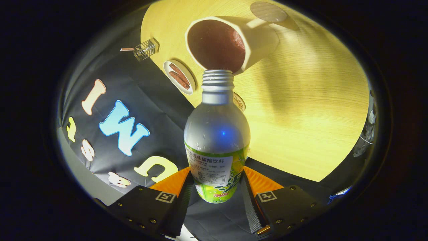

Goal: Take the bottle from table, then pour the juice into the cup, finally place the bottle on the coaster

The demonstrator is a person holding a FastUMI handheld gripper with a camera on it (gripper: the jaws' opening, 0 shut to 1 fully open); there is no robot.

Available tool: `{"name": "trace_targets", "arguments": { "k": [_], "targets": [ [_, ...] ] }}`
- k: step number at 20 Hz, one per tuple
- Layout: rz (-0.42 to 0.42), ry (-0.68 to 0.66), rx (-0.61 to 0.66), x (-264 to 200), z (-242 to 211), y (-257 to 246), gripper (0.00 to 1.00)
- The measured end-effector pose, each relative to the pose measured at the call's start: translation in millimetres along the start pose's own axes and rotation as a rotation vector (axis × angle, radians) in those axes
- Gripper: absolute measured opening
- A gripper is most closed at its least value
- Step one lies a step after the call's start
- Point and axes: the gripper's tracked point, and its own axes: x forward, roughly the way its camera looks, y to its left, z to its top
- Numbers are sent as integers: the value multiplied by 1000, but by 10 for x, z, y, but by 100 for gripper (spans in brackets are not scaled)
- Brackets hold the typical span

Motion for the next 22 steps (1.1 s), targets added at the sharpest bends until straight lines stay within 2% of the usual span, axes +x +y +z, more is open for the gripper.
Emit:
{"name": "trace_targets", "arguments": {
  "k": [12,18,22],
  "targets": [
    [5,-35,-23,26,96,2,74],
    [-27,-73,-109,106,175,-170,74],
    [-54,-118,-223,141,248,-300,74]
  ]
}}
